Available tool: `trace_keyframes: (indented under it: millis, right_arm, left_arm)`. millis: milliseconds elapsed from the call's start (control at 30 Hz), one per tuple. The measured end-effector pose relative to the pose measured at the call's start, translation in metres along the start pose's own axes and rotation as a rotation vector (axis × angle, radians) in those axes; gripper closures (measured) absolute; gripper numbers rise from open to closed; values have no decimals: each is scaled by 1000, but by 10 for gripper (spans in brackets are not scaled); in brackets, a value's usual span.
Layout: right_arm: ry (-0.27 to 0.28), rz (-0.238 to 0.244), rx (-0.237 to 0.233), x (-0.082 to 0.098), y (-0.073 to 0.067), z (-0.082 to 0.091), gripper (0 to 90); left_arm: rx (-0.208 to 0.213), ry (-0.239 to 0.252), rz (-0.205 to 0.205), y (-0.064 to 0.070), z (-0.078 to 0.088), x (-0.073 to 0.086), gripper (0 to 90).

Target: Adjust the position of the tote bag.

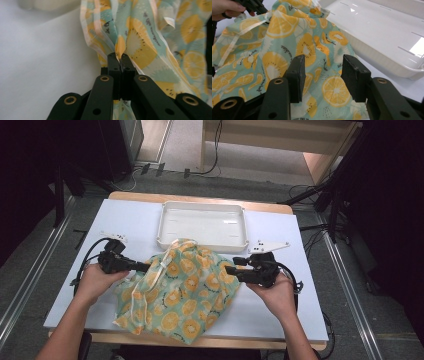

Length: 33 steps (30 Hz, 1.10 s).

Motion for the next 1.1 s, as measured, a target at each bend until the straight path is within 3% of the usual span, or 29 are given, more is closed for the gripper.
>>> trace_keyframes:
  millis: [100, 300, 433, 567, 833, 1100]
  right_arm:
    - [2, 0, 2, 0, 0, 2, 549]
    - [7, 12, -1, -1, -1, 3, 550]
    - [8, 14, 6, -3, -2, 7, 550]
    - [17, 16, 6, -5, -2, 12, 550]
    - [31, 31, 6, -9, -5, 18, 551]
    - [32, 37, 8, -12, -7, 19, 551]
  left_arm:
    - [27, 26, -26, 14, 1, -6, 900]
    - [61, 20, -100, 34, -6, -15, 900]
    - [29, 7, -153, 52, -11, -25, 900]
    - [35, 2, -207, 69, -17, -33, 900]
    - [45, -28, -271, 99, -34, -44, 900]
    - [9, -50, -333, 129, -52, -51, 900]
Point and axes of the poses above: each handheld gripper's, and its own axes: z roughly backward along the jaws, x roughly out of its underside, y roughly to its right, the point moved 5 cm from there along -z, roughly forward along the jaws, and after that the axes turned 1 degree about x, right-handed, at the moved point
